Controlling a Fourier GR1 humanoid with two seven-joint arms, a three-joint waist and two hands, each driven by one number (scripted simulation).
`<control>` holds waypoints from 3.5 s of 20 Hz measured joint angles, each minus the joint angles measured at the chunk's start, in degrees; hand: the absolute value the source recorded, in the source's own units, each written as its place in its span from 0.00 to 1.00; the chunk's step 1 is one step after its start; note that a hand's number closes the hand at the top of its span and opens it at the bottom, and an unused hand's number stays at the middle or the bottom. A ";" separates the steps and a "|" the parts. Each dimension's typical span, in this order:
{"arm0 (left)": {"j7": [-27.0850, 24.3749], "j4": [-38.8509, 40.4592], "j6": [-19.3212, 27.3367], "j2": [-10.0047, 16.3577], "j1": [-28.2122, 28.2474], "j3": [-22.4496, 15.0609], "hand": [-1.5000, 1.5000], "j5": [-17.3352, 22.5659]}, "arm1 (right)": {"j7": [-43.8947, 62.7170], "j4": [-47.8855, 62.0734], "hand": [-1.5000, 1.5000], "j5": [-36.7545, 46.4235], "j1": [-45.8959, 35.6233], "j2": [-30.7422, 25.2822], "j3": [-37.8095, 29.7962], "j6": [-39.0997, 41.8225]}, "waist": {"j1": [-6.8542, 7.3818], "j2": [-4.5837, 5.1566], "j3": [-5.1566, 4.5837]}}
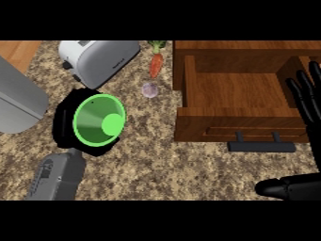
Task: Pick up the cup, place it into the drawer and close the drawer
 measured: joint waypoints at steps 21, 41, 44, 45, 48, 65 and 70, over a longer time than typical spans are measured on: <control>20.59 -0.01 21.91 -0.80 -28.44 -7.12 1.00 -2.85 | -1.23 0.19 0.00 0.82 0.84 0.43 0.19 0.48 | -0.98 0.28 -0.04; 13.12 33.63 32.30 -0.90 -50.52 -15.87 1.00 6.63 | -3.11 1.23 0.00 -0.19 1.45 0.10 -0.67 2.09 | -2.59 0.63 -0.03; 11.99 38.44 32.50 -0.90 -53.20 -17.39 1.00 9.16 | -2.11 0.66 0.00 -0.51 0.77 -0.20 -0.83 1.92 | -3.07 0.77 -0.01; 11.44 39.80 32.50 -0.90 -53.61 -18.25 1.00 10.01 | -1.95 0.84 0.00 -0.68 0.30 -0.22 -0.84 1.90 | -3.18 0.80 -0.02; 10.44 42.68 33.25 -0.90 -54.51 -21.67 1.00 12.76 | -2.48 2.19 0.00 -0.83 -0.86 -0.47 -1.09 2.21 | -3.76 0.94 -0.01; 11.26 51.80 38.10 -0.90 -58.65 -36.57 0.00 17.89 | -4.38 5.76 0.00 -1.10 -3.90 -0.11 0.31 3.67 | -6.84 1.74 0.07; 9.56 50.35 37.98 -0.90 -58.09 -37.40 0.00 21.08 | -4.20 4.85 0.00 -3.03 -3.37 0.26 0.10 4.15 | -6.98 1.72 0.04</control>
